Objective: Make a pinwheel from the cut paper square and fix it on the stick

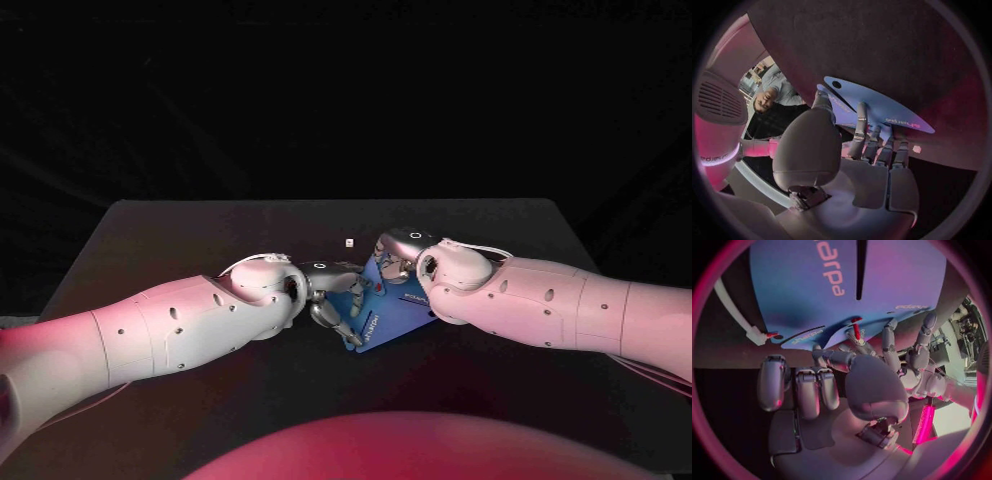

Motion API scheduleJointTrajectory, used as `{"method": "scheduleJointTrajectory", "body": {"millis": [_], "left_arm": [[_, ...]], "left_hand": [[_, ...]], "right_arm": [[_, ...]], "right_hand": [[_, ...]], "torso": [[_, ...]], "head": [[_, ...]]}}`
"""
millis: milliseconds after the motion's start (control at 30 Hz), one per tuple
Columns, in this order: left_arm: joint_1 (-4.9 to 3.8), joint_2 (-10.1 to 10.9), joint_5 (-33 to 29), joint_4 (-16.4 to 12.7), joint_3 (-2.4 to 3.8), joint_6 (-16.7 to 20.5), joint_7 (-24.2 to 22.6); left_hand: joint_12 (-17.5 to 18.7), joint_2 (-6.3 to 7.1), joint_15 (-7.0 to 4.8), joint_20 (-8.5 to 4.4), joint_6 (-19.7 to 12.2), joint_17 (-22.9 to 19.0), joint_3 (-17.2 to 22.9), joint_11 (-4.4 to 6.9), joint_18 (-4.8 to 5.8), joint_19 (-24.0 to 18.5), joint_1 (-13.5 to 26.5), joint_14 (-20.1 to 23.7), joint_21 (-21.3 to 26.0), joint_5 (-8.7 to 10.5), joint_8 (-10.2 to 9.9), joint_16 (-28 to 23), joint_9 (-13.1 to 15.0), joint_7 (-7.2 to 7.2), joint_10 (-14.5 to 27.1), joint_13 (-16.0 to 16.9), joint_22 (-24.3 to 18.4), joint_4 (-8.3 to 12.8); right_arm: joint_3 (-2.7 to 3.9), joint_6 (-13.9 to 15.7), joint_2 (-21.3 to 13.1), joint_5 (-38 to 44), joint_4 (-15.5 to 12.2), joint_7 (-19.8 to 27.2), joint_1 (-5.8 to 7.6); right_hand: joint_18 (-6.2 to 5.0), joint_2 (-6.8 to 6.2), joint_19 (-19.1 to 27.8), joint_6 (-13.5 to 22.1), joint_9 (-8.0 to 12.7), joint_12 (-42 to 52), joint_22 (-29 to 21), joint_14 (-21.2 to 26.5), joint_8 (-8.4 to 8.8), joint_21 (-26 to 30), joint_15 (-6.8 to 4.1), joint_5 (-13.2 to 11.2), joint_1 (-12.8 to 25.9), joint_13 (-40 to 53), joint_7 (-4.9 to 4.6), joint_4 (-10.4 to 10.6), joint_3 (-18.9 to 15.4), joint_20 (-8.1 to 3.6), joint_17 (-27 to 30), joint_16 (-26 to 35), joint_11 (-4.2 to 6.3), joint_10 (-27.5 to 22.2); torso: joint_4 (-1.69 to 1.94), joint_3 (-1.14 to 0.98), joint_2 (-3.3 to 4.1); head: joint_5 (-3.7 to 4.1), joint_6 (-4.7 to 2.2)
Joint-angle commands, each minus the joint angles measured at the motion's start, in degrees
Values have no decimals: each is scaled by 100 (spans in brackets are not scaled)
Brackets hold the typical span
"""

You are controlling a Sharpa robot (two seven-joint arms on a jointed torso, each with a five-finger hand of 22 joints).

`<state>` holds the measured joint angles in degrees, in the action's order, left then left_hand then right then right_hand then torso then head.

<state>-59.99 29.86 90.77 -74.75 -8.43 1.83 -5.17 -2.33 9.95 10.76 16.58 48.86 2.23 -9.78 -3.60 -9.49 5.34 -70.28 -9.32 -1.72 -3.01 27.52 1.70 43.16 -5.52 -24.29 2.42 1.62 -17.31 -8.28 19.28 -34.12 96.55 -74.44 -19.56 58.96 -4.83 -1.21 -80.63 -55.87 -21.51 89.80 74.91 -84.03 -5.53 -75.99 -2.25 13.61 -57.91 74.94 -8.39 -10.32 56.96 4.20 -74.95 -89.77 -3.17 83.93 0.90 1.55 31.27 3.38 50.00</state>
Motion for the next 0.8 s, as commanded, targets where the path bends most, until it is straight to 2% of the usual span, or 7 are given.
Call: {"method": "scheduleJointTrajectory", "body": {"millis": [33, 233, 433, 567, 800], "left_arm": [[-4, -10, 19, -4, 1, -59, 47], [-4, -11, 21, -14, 1, -45, 83], [-4, -10, 40, -34, 1, 3, 139], [-4, -1, 82, -63, 1, 59, 200], [-4, 11, 131, -98, 1, 122, 267]], "left_hand": [[-5, -59, -9, -3, 18, -9, 36, -11, -11, -28, 20, 34, -5, 12, -9, -22, -9, -14, 1, 2, 8, 1], [-4, -70, -6, -3, 19, -11, 51, -16, -10, -27, 17, 46, -6, 12, -17, -24, -8, -18, 2, 1, 8, 2], [-4, 1, 2, -4, 37, -22, 18, -13, -9, -18, 20, 96, -11, 10, -29, -34, -6, -17, 1, 1, 12, -1], [-6, 121, 6, -5, 81, -34, -87, 19, 8, -36, 47, 154, -3, 3, -46, -43, -4, 13, -16, 3, 8, -4], [-5, 148, -55, -4, 112, -52, -118, 29, 17, -47, 52, 238, 1, 1, -68, -56, -6, 24, -12, 3, 6, -5]], "right_arm": [[-1, 13, 35, 22, 5, 83, 1], [0, -35, 93, 15, 54, 107, 3], [0, -83, 148, 0, 122, 131, 8], [0, -91, 172, -3, 152, 140, 10], [0, -81, 202, -5, 175, 158, 16]], "right_hand": [[46, 16, 8, 30, 10, 20, 63, -597, 17, 32, 46, -58, 1, 1506, -10, 20, 33, 6, -1505, -23, -42, 607], [46, 27, 6, 28, 15, 20, 66, -597, 14, 32, 48, -113, -4, 1506, -10, 27, 38, 9, -1505, -23, -43, 607], [46, 31, 7, 26, 16, 20, 64, -597, 13, 35, 49, -126, -5, 1506, -10, 29, 40, 9, -1505, -23, -43, 607], [46, 31, 7, 26, 16, 20, 64, -597, 13, 35, 49, -126, -5, 1506, -10, 29, 40, 9, -1505, -23, -43, 607], [45, 35, 9, 25, 16, 20, 62, -597, 12, 38, 50, -143, -7, 1506, -10, 31, 41, 10, -1505, -23, -43, 607]], "torso": [[-5, -2, 0], [1, 1, 1], [4, 5, 2], [6, 2, 0], [-2, 4, 0]], "head": [[-5, 0], [1, 0], [0, 0], [-3, 0], [-4, 0]]}}
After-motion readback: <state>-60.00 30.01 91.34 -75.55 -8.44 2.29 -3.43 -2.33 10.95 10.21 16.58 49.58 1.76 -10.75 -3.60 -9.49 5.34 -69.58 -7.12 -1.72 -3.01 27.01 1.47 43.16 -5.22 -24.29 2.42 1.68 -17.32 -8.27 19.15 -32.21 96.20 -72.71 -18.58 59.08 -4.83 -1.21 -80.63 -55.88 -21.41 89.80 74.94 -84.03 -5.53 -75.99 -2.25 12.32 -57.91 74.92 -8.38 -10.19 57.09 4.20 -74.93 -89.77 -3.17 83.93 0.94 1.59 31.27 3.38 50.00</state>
